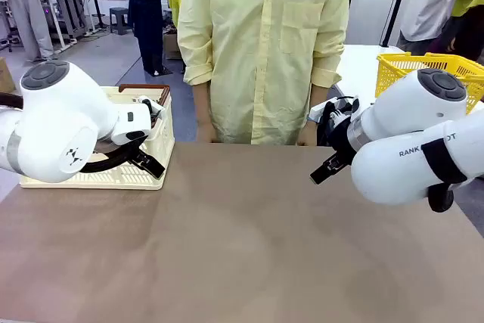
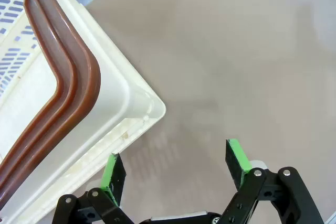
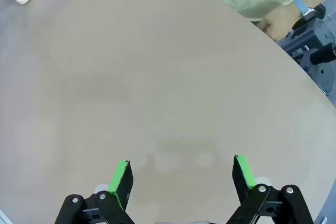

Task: Place the drinks into the Shopping basket.
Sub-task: Pick up one drink and place it into the Shopping basket.

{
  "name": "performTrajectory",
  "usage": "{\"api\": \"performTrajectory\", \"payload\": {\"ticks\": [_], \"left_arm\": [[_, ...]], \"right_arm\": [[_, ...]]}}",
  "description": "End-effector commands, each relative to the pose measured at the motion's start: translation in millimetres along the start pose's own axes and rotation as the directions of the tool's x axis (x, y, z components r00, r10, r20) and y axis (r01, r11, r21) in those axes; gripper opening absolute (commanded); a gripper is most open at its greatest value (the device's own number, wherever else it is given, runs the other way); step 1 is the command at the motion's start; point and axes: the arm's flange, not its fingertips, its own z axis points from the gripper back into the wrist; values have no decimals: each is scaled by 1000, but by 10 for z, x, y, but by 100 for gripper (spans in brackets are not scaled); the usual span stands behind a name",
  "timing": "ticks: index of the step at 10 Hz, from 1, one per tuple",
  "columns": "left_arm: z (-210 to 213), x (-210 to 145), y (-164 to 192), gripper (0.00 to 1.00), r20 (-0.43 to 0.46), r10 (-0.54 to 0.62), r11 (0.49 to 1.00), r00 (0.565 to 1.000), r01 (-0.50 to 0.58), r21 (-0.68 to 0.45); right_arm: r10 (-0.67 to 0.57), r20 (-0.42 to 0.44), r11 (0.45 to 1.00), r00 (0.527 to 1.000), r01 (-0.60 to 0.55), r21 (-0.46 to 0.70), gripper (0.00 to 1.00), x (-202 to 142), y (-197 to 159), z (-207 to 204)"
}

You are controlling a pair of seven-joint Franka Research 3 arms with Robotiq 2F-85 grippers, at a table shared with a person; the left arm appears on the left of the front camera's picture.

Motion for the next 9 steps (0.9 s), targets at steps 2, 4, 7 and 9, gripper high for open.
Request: {"api": "performTrajectory", "payload": {"ticks": [2,4,7,9], "left_arm": [[1,0,0,100,0,0,1000,1000,0,0],[1,0,0,100,0,0,1000,1000,0,0],[1,0,0,100,0,0,1000,1000,0,0],[1,0,0,100,0,0,1000,1000,0,0]], "right_arm": [[0,0,1000,1000,0,0,100,0,0,0],[0,0,1000,1000,0,0,100,0,0,0],[0,0,1000,1000,0,0,100,0,0,0],[0,0,1000,1000,0,0,100,0,0,0]]}}
